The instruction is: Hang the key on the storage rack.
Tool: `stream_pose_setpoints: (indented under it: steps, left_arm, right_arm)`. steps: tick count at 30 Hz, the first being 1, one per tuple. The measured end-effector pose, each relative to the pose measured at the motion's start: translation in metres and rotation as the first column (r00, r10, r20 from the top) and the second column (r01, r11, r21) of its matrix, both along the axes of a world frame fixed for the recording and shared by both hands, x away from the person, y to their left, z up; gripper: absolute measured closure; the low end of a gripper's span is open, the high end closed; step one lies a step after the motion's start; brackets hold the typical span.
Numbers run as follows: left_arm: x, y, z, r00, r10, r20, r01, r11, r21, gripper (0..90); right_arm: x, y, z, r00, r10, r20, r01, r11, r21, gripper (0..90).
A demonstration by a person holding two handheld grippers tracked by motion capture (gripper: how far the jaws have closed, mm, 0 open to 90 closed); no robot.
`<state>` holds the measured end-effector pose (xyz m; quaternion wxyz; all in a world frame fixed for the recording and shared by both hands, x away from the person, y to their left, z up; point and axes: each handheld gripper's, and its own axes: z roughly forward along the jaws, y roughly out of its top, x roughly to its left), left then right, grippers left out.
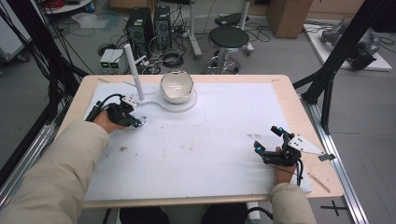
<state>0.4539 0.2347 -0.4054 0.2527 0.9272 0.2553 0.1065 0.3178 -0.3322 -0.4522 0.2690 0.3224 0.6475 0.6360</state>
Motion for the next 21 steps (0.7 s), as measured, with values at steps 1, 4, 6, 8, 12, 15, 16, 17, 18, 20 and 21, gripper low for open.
stream_pose_setpoints:
  steps: [1, 4, 6, 8, 12, 15, 16, 17, 18, 20, 21]
  left_arm:
    - [0.0, 0.0, 0.0, 1.0, 0.005, 0.007, -0.005, 1.0, 0.006, 87.4]
    - [0.0, 0.0, 0.0, 1.0, 0.009, 0.004, -0.009, 1.0, 0.0, 88.0]
    - [0.0, 0.0, 0.0, 0.9998, 0.021, -0.006, -0.021, 0.9998, 0.0, 88.2]
    - [0.0, 0.001, 0.001, 0.9996, 0.027, -0.007, -0.027, 0.9996, 0.01, 88.3]
    - [0.0, 0.002, 0.003, 0.9995, 0.03, -0.009, -0.03, 0.9994, -0.015, 88.4]
    - [-0.001, 0.005, 0.008, 0.9992, 0.039, -0.002, -0.039, 0.9983, -0.042, 88.5]
    - [-0.002, 0.006, 0.01, 0.9986, 0.052, 0.006, -0.051, 0.9975, -0.048, 88.5]
    - [-0.003, 0.007, 0.012, 0.9983, 0.057, 0.011, -0.056, 0.9967, -0.059, 88.5]
    - [-0.003, 0.009, 0.015, 0.9979, 0.063, 0.016, -0.062, 0.9956, -0.07, 88.5]
    - [-0.004, 0.012, 0.019, 0.9972, 0.072, 0.017, -0.07, 0.9927, -0.098, 88.6]
    - [-0.005, 0.014, 0.021, 0.9968, 0.078, 0.019, -0.076, 0.9911, -0.11, 88.6]
  right_arm:
    - [0.0, 0.0, 0.0, 1.0, 0.0, 0.0, 0.0, 1.0, 0.0, 0.5]
    - [0.0, 0.0, 0.0, 1.0, 0.0, 0.001, 0.0, 1.0, 0.0, 0.5]
    - [0.0, 0.0, 0.0, 1.0, 0.001, 0.001, -0.001, 1.0, 0.0, 0.5]
    - [0.0, 0.0, 0.0, 1.0, 0.002, 0.001, -0.002, 1.0, -0.001, 0.5]
    - [0.0, 0.0, 0.0, 1.0, 0.001, 0.001, -0.001, 1.0, -0.003, 0.5]
    - [0.0, 0.0, 0.0, 1.0, 0.002, 0.001, -0.002, 1.0, -0.004, 0.5]
    - [0.0, 0.0, 0.0, 1.0, 0.001, 0.001, -0.001, 1.0, -0.002, 0.5]
    - [0.0, 0.0, 0.0, 1.0, 0.001, 0.001, -0.001, 1.0, -0.004, 0.5]
    - [0.0, 0.0, 0.0, 1.0, 0.001, 0.002, -0.001, 1.0, -0.005, 0.5]
    - [0.0, 0.0, 0.0, 1.0, 0.0, 0.002, 0.0, 1.0, -0.006, 0.5]
    - [0.0, 0.0, 0.0, 1.0, 0.0, 0.002, 0.0, 1.0, -0.007, 0.5]
